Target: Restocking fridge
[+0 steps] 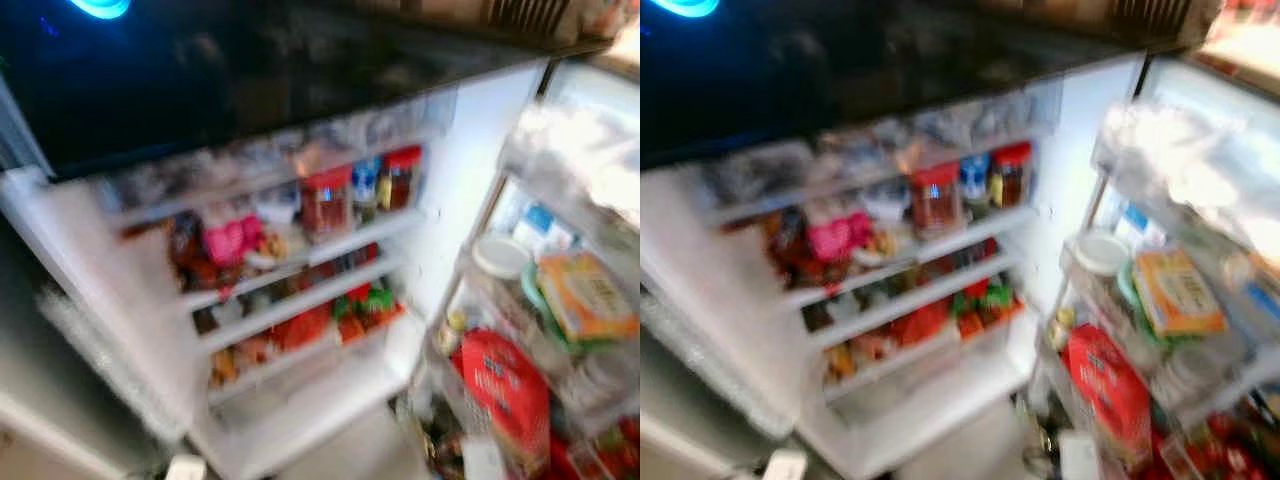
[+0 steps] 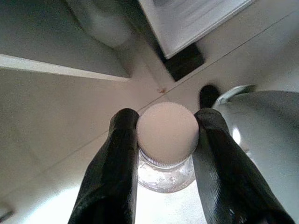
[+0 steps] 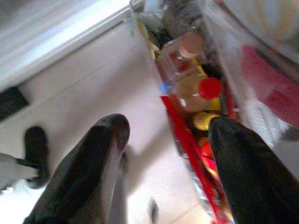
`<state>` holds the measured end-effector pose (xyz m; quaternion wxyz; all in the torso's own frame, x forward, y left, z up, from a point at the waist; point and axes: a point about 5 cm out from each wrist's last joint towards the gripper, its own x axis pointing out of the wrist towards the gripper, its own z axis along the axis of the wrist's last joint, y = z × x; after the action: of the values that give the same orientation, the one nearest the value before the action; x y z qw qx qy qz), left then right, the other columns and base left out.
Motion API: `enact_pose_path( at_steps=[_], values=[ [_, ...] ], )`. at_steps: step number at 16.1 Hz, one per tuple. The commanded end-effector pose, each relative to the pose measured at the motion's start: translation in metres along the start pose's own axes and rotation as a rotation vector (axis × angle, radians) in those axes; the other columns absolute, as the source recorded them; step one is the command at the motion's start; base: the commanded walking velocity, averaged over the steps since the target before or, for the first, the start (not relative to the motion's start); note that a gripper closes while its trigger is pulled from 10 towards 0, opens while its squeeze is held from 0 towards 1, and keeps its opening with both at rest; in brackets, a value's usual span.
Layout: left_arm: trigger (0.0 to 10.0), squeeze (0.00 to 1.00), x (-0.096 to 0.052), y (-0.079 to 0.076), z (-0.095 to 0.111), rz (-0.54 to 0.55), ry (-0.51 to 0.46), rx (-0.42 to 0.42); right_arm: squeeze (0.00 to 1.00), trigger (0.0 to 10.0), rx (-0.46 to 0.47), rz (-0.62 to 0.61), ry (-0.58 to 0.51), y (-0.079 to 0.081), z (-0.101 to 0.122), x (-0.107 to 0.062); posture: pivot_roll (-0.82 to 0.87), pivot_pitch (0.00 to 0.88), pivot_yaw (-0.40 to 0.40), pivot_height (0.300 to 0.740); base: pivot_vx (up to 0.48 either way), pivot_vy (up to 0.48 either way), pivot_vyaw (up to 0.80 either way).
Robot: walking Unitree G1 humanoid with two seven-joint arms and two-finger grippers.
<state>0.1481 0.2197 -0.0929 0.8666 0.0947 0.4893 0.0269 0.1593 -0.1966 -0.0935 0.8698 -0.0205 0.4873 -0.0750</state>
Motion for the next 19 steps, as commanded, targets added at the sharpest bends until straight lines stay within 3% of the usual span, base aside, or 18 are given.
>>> enact_pose_path(
  at_steps=[1,7,19],
  values=[
    [10.0,0.0,0.0012,-0.0041,0.0056,-0.011,-0.013,-0.004,0.0,10.0,-0.006,-0.025,0.016,-0.0097,-0.0062,-0.001,0.01,0.0,0.026,0.74,0.337,0.0,0.0],
    [10.0,0.0,0.0012,-0.0042,0.0056,-0.011,-0.013,-0.004,0.0,10.0,-0.007,-0.025,0.016,-0.0097,-0.0061,-0.001,0.01,0.0,0.026,0.74,0.337,0.0,0.0],
    [10.0,0.0,0.0013,-0.0039,0.0061,-0.016,-0.012,0.013,0.0,10.0,-0.029,0.011,-0.001,-0.0081,-0.0041,-0.0009,0.01,0.0,0.027,0.74,0.0,-0.207,0.0]
  ],
)
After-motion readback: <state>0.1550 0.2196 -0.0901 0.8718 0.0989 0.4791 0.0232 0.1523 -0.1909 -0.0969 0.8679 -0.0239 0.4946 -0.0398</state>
